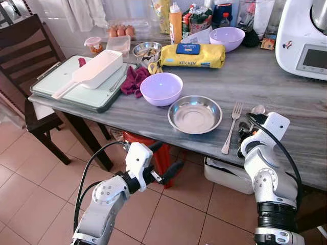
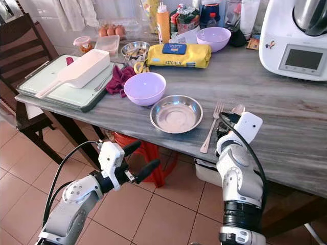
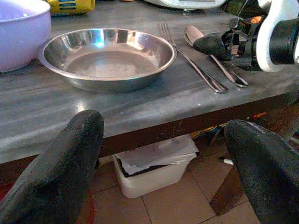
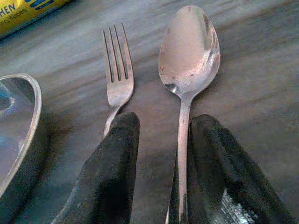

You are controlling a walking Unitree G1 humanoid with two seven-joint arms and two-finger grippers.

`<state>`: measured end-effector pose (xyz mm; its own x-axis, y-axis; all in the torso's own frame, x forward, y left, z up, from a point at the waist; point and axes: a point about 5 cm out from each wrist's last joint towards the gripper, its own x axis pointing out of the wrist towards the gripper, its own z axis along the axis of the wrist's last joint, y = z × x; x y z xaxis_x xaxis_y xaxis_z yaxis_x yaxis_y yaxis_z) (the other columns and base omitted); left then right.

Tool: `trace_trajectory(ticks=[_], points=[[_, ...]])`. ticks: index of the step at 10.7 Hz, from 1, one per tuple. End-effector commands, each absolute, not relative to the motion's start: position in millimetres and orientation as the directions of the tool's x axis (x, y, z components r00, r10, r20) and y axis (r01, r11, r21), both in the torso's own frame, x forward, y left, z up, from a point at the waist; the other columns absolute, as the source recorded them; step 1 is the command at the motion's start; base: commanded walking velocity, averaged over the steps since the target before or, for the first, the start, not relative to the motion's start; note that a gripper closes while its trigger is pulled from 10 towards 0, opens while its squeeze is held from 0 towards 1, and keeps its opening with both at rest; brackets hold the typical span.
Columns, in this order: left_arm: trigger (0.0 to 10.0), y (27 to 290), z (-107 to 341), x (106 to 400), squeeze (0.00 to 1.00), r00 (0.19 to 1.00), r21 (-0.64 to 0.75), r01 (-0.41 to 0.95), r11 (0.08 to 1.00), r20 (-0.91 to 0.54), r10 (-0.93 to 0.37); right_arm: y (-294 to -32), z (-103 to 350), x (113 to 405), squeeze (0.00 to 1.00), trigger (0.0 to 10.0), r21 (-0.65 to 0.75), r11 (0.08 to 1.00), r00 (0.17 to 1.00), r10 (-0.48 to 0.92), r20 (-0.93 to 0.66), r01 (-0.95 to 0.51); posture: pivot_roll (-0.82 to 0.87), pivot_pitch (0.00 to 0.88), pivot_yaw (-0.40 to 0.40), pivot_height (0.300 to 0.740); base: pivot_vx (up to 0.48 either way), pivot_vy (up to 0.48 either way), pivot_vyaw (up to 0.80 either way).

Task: Setting the table

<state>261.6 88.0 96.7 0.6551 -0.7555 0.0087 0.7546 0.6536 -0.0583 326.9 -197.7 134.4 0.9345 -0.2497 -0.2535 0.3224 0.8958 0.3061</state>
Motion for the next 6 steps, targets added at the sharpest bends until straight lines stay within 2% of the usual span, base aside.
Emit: trace_trajectory(ticks=[1,2,6], points=[[10.0,89.6,97.6,261.8,0.0,0.654,-0.045,0.756,0.653,0.005,-0.757,-200.0,138.8,324.8,1.0,10.0,0.284,0.903,0.936,-0.259,-0.239,0.322,-0.16,0.089,0.103,0.74,0.0,0.0,0.0],[10.0,89.2,97.7,262.0,0.0,0.654,-0.046,0.755,0.654,0.005,-0.756,-198.5,142.0,323.4,1.0,10.0,0.24,0.923,0.944,-0.253,-0.213,0.301,-0.16,0.089,0.102,0.74,0.0,0.0,0.0],[10.0,87.6,96.3,263.0,0.0,0.654,-0.048,0.756,0.653,0.005,-0.757,-193.2,136.9,316.1,1.0,10.0,0.237,0.928,0.945,-0.236,-0.229,0.289,-0.17,0.086,0.104,0.74,0.0,0.0,0.0]])
